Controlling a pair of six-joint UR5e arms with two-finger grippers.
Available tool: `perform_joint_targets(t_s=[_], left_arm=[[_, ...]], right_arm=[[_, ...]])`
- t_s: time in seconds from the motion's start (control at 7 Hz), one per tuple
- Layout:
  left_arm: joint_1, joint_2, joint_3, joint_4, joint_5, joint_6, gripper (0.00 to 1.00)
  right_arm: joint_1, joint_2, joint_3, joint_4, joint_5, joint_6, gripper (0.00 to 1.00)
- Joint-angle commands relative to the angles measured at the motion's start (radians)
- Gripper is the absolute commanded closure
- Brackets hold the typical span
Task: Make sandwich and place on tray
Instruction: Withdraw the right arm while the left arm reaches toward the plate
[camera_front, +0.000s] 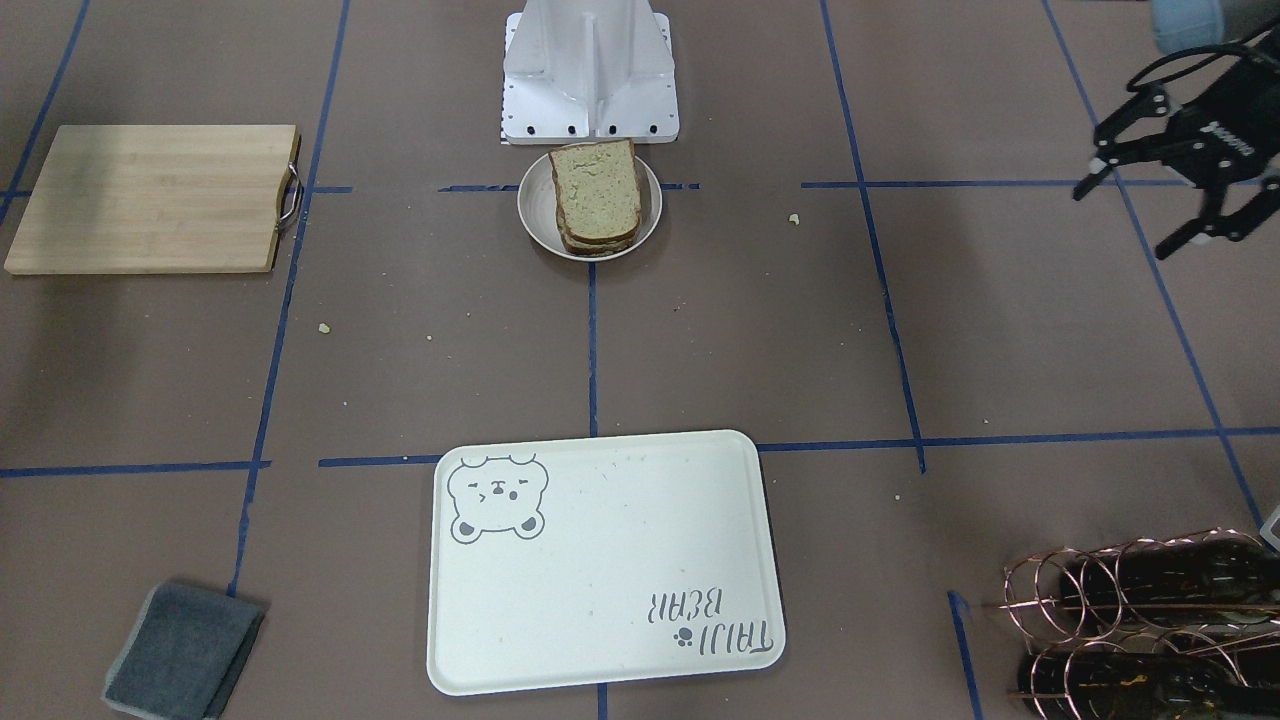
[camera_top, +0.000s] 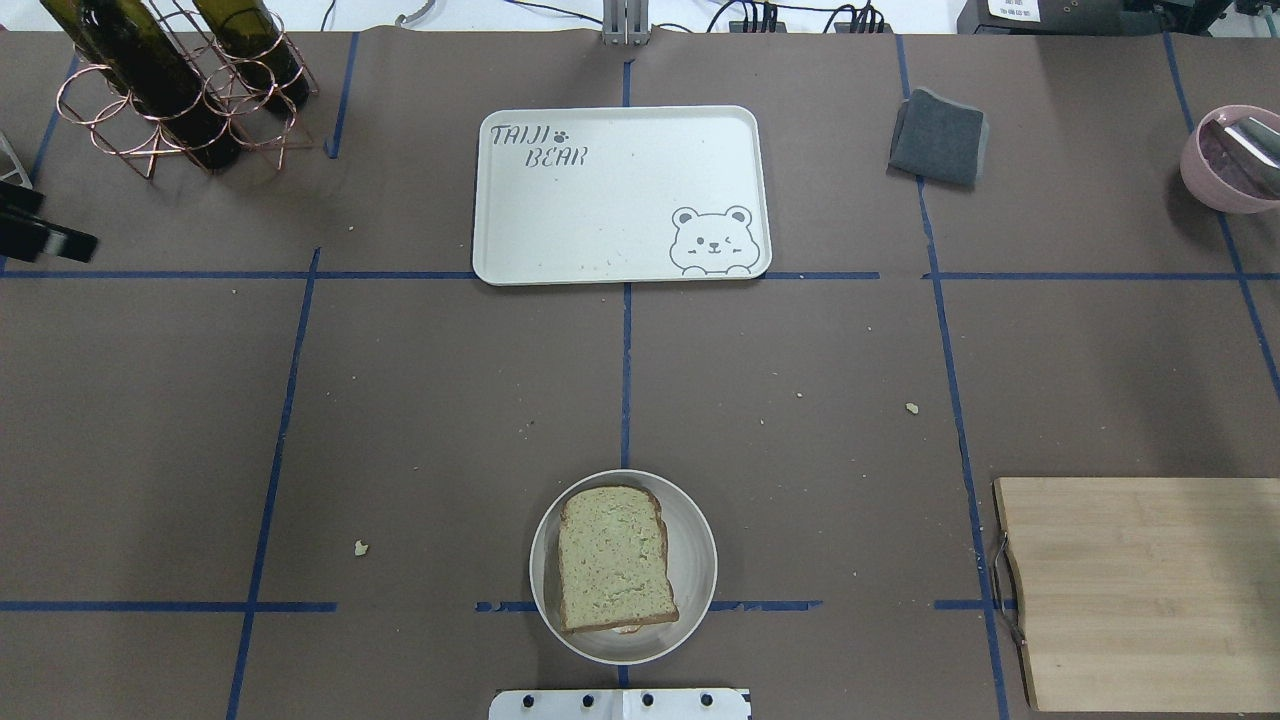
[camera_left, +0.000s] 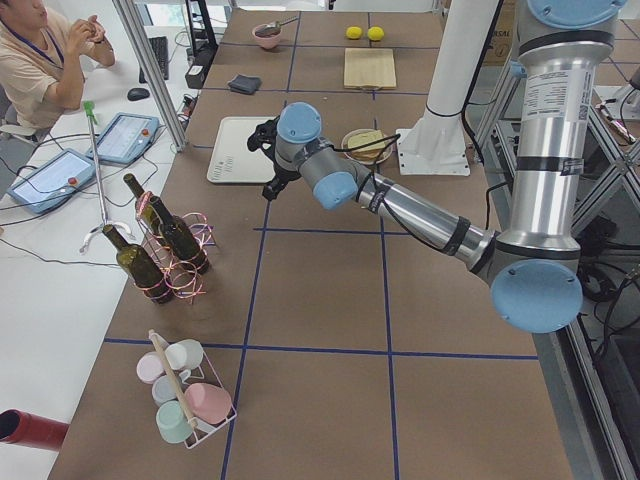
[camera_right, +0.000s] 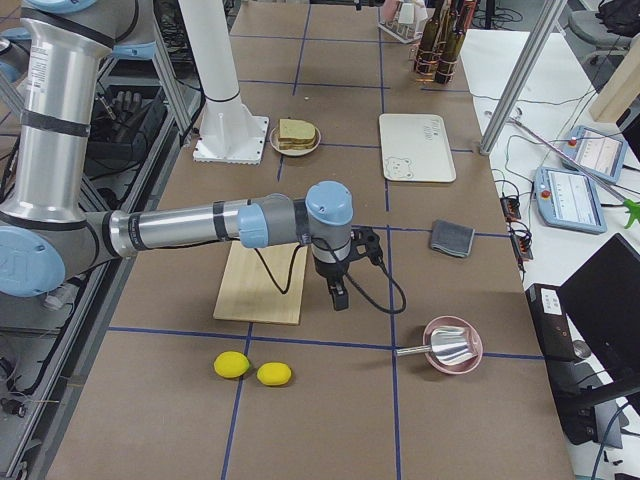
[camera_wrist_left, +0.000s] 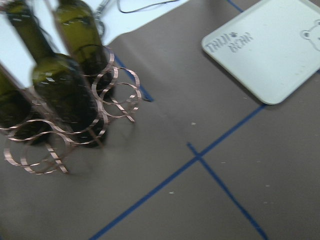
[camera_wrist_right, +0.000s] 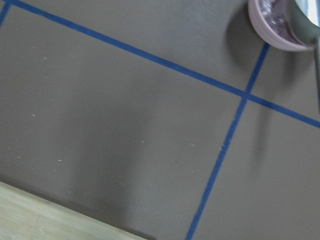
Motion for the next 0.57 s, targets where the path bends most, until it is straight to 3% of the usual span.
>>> perform_joint_targets(t_s=[0.0, 0.29, 0.43], left_arm=[[0.272, -0.063, -0.075, -0.003, 0.135, -0.423, 0.0], [0.575, -0.117, -0.071, 0.002, 0.46, -0.758, 0.0], [0.665, -0.153, -0.027, 0.002, 0.536, -0.854, 0.03]], right_arm=[[0.04, -0.047, -0.031, 0.009, 0.006, -0.009, 0.0], [0.04, -0.048, -0.037, -0.004, 0.023, -0.003, 0.0], [0.04, -0.05, -0.039, 0.001, 0.019, -0.007, 0.0]])
